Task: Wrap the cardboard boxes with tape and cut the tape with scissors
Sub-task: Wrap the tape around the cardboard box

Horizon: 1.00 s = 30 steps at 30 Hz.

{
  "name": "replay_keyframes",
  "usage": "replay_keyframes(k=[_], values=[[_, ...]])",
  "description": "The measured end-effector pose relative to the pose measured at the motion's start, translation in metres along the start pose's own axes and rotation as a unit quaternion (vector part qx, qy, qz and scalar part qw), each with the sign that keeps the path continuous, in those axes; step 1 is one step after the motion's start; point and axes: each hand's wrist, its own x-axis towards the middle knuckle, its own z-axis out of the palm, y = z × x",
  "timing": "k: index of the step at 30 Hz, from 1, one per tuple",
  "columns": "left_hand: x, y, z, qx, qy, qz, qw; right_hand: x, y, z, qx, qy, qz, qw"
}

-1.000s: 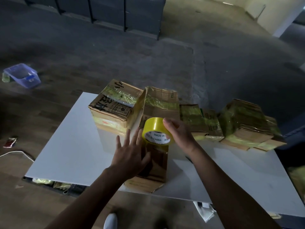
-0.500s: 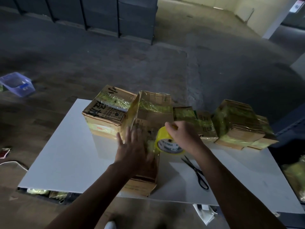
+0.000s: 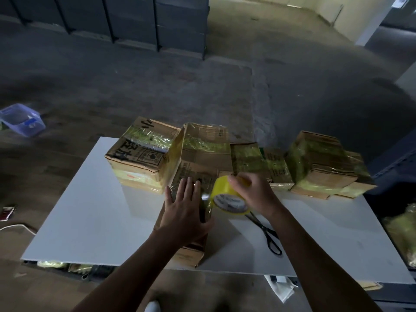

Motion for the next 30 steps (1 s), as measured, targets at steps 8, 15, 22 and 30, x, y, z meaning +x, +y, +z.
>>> replay_keyframes(k=[8,15,22,30], values=[[0.004,0.003,-0.001,0.033,-0.043,-0.020,0.998,-0.007,0.038,0.004,-0.116,-0.036,-0.018,0.992],[0.016,0.024,-0.014,0.047,-0.139,-0.091,0.985,-0.004,0.048,0.026,-0.127,-0.050,0.020,0.990],[0.007,0.022,-0.008,0.046,-0.069,-0.092,0.992,-0.007,0.049,0.026,-0.132,-0.056,0.013,0.990],[-0.001,0.005,-0.004,-0.160,-0.023,-0.127,0.979,0.005,0.011,0.010,-0.160,-0.002,-0.065,0.985]])
